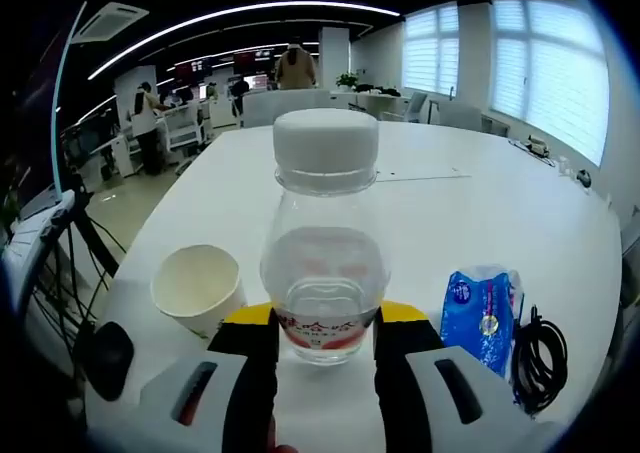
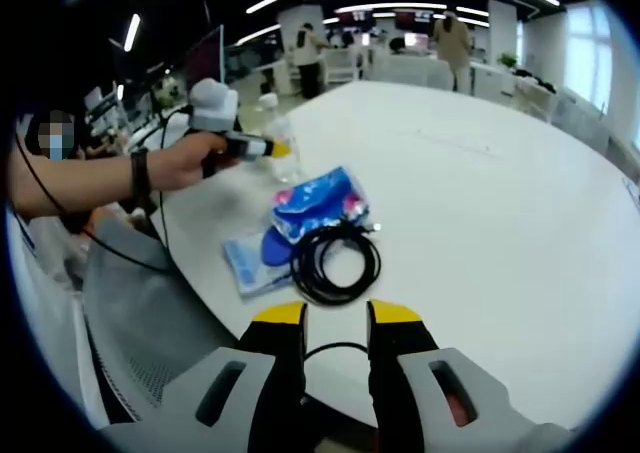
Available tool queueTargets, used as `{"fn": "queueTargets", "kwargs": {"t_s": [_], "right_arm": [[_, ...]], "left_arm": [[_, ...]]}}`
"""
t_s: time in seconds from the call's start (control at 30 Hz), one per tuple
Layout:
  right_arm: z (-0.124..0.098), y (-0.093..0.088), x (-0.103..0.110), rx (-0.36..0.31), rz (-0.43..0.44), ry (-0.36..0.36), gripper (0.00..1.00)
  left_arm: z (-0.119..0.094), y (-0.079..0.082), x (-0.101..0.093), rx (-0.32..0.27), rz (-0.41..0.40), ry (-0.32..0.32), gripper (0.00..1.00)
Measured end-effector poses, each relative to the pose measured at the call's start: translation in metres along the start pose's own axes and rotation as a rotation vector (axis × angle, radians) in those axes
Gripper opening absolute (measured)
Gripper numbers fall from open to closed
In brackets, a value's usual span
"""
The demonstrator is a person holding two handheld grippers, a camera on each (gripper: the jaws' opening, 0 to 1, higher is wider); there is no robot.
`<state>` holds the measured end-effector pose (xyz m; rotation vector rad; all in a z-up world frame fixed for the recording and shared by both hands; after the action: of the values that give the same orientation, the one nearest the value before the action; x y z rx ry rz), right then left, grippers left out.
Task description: Arrange the tabletop items into an orderly group along one side of the table until the central work area is clear of visible clutter.
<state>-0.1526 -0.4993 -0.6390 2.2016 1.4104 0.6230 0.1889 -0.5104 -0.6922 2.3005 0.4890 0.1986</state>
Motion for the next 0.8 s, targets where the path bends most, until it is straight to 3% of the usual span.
{"fn": "queueTargets", "kwargs": {"t_s": [0.23, 0.37, 0.8], "right_arm": [[0.005, 0.015, 0.008, -0.025, -0.011, 0.009, 0.21], [0.022, 0.037, 0.022, -0.041, -0.064, 0.044, 0.21], [0.092, 0.126, 0.107, -0.071, -0.352, 0.207, 0.23]], "left_arm": [[-0.024, -0.018, 0.002, 0.005, -0.014, -0.038, 0.40], [-0.038, -0.035, 0.002, 0.013, -0.011, -0.060, 0.40], [-0.089, -0.086, 0.022, 0.050, -0.056, -0.067, 0.39]]}}
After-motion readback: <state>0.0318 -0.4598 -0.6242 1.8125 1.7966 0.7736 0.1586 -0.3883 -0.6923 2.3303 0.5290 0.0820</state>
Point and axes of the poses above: the point that each gripper's makers call its tool centre point, and the gripper's own axes: z roughly forward along the fingers, x roughly to its left, y roughly out of its top, the point moved 2 cm from there along -z, roughly backward along the fingers, and after that the axes turned 10 degrees about x, right-handed, at the moved point
